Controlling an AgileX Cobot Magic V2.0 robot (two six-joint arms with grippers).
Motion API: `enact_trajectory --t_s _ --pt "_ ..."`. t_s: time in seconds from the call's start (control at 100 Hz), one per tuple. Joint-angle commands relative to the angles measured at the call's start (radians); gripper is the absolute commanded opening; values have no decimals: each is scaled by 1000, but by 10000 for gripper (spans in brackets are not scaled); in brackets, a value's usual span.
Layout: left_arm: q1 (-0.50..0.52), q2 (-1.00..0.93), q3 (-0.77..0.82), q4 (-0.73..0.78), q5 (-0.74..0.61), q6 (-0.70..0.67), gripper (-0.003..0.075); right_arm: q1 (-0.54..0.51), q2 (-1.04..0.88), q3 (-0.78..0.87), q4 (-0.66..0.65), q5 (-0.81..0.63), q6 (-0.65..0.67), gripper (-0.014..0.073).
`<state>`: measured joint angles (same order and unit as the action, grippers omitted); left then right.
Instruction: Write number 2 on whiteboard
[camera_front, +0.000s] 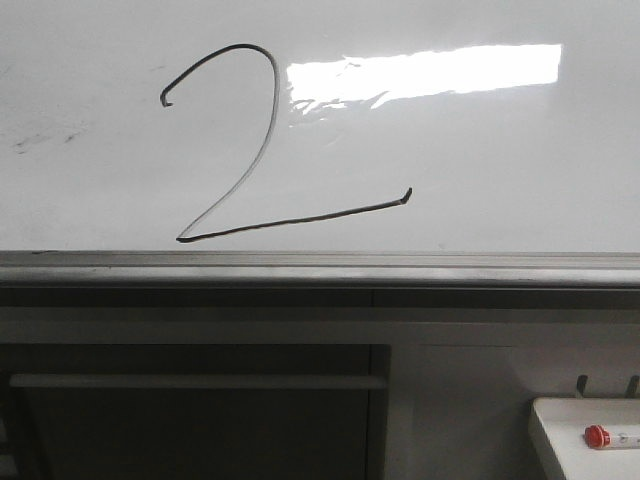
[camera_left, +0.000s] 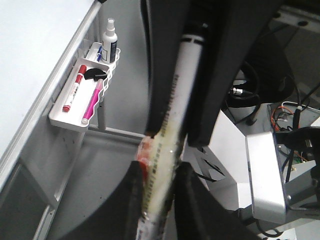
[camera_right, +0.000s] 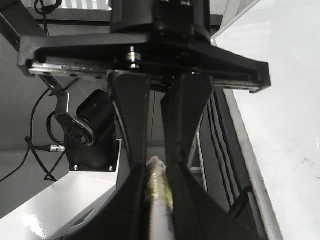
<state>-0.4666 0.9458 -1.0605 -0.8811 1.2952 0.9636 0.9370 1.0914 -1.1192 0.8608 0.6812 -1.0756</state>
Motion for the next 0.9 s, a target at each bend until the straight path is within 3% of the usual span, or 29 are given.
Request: enact_trajectory --t_s 0.0,0.08,0.15,0.35,0.47,0.54,0.64,0.76,0.89 --pt "-3 1 -26 -40 -48 -24 -20 5 -19 -43 79 -83 -8 146" --pt "-3 1 -26 -40 -61 -24 -20 5 -28 -43 79 -127 -8 336" --pt "-3 1 -26 -39 -74 -24 -20 5 -43 -43 72 -199 -8 437" --pt "-3 1 -26 3 -218 -31 -20 -50 -148 -43 49 -370 -8 460" --pt "-3 1 -26 76 -426 -89 -20 -129 -215 -41 49 -349 -8 344" --pt "-3 1 -19 138 -574 -154 -20 -175 -252 -37 49 -318 -4 197" --pt "-3 3 23 257 -789 -296 -20 -231 -305 -7 49 -290 -4 -83" --pt "2 23 111 358 -1029 -479 -21 -273 -366 76 49 -290 0 -70" --pt "9 69 210 367 -1235 -498 -21 -292 -423 175 49 -296 20 -70"
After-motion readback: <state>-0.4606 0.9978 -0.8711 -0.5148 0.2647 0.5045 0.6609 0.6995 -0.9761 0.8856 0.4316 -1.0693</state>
